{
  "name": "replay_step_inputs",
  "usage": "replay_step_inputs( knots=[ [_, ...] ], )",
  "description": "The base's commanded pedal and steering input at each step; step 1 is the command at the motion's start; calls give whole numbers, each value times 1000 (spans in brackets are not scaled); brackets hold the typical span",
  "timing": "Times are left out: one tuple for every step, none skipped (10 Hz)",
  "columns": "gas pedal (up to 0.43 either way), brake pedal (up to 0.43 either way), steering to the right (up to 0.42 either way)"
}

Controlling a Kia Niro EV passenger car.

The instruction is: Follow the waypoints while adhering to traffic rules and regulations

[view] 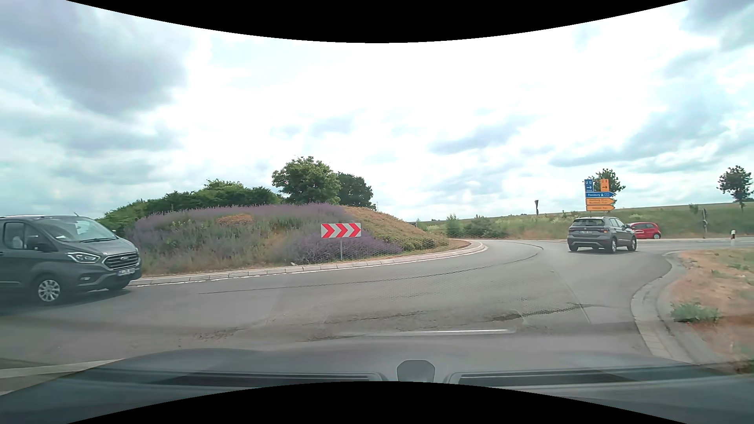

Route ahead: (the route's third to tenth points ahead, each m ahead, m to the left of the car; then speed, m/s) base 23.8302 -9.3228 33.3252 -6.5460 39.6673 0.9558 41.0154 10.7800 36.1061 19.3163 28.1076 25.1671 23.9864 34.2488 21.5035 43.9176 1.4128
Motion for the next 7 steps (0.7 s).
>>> replay_step_inputs(
  knots=[
    [0,79,168],
    [0,0,169],
    [0,0,170],
    [0,0,170],
    [39,0,171],
    [169,0,173],
    [260,0,174]
  ],
)
